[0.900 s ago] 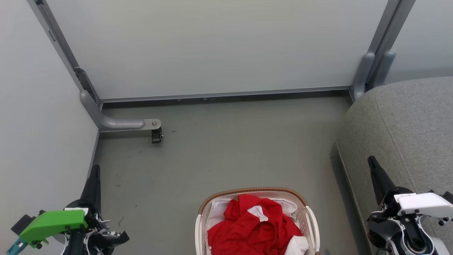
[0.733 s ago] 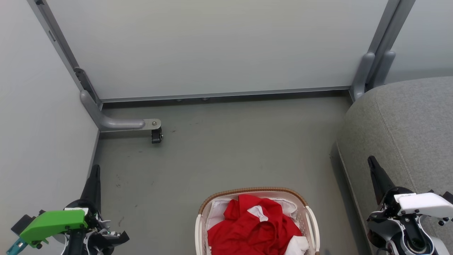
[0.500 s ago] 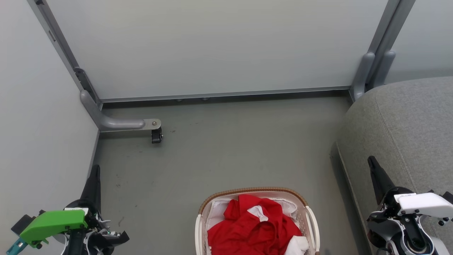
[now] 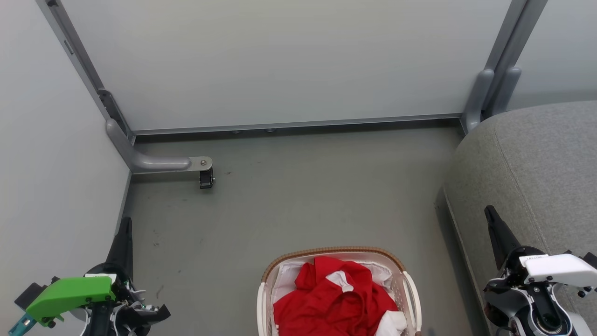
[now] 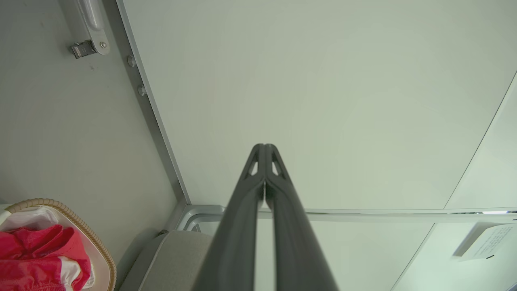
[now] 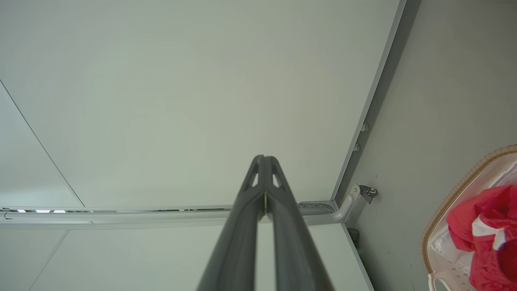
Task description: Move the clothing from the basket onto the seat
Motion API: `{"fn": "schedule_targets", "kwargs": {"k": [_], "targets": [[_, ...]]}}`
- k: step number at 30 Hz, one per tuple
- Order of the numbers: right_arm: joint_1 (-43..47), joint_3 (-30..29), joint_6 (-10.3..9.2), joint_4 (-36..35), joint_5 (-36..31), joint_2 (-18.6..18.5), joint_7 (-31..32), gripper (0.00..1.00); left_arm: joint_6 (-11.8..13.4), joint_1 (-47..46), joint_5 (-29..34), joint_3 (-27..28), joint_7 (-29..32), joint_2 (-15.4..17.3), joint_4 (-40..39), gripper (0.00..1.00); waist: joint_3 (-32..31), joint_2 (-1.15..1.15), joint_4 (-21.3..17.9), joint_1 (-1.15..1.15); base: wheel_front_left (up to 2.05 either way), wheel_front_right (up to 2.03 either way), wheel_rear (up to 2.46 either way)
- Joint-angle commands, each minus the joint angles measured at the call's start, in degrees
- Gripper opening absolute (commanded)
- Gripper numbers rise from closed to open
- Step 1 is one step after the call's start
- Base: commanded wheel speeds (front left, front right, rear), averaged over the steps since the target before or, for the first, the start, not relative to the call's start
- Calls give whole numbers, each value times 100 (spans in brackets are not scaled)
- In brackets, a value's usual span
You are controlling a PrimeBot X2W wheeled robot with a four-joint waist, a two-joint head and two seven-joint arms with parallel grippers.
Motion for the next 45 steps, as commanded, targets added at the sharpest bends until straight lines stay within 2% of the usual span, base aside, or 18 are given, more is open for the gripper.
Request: {"fn": "schedule_targets", "kwargs": {"k": [1,16,17,22,34,45], "targets": [[60,-13,-6,-24,21,-35,4,0,-27,-60,-19,11,24,41,-11,0,0,46,0,0,0,0,0],[61,-12,-6,-24,21,-34,4,0,-27,-60,-19,11,24,41,-11,0,0,46,0,0,0,0,0],[0,0,0,0,0,-1,0,100,0,0,0,0,0,0,1,100,0,0,0,0,0,0,0],[144,48,-1,265,-8,91,-21,100,10,215,6,-45,-21,-56,260,100,3,0,0,0,0,0,0],[161,335,-1,280,-278,71,-363,100,6,364,152,-281,-361,-42,50,100,4,5,0,0,0,0,0],[149,266,-2,69,-1362,53,-641,100,2,419,1102,-429,-636,-30,-324,100,13,9,3,0,0,0,0]]}}
